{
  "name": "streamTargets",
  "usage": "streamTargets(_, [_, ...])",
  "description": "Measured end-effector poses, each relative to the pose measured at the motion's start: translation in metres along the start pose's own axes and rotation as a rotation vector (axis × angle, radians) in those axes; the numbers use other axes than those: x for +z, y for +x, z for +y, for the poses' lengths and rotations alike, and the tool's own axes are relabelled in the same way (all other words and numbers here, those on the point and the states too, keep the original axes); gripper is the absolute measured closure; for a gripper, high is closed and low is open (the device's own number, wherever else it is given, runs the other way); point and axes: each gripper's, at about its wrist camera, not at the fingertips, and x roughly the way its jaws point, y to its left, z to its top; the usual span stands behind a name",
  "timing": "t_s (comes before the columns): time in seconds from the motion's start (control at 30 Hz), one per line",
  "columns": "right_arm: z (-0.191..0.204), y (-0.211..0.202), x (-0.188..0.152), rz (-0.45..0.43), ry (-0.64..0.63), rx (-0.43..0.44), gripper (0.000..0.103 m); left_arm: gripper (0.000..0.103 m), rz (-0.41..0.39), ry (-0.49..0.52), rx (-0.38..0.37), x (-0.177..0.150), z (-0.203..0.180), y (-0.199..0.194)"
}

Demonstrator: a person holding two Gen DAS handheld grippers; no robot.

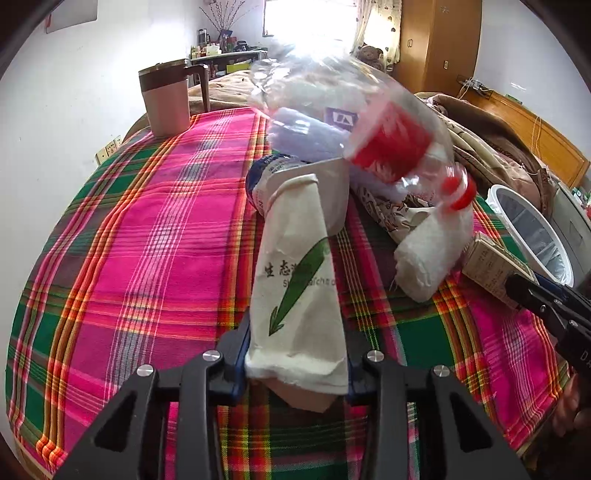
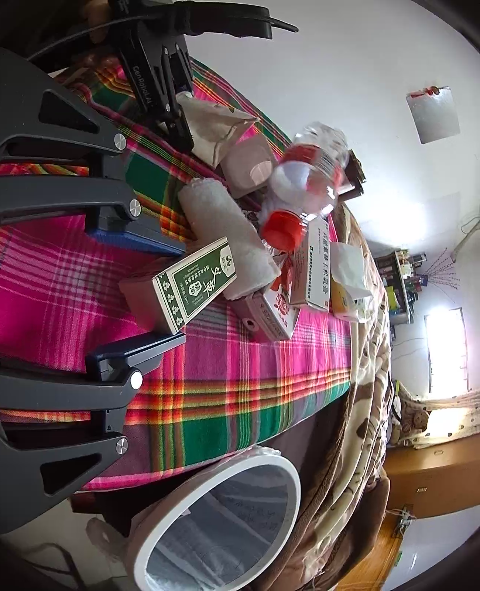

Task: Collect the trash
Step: 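Grasp the white paper bag with the left tool while the right tool grasps the green medicine box, then lift the paper bag and green box and carry them toward the wastebasket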

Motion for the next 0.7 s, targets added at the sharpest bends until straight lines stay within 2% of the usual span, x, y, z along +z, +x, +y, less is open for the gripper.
streamTargets(0.53, [0.002,-0.019,-0.006,-0.063,-0.004,0.011,0.065,0.064,-0.084,-0.057,-0.025,-0.011,0.013,-0.031])
streamTargets(0.7, [0.000,-0.026,-0.008,-0.096,-0.006,-0.033,0.066,0.064,-0.102,-0.077,-0.031,-0.016,0.017,-0.041])
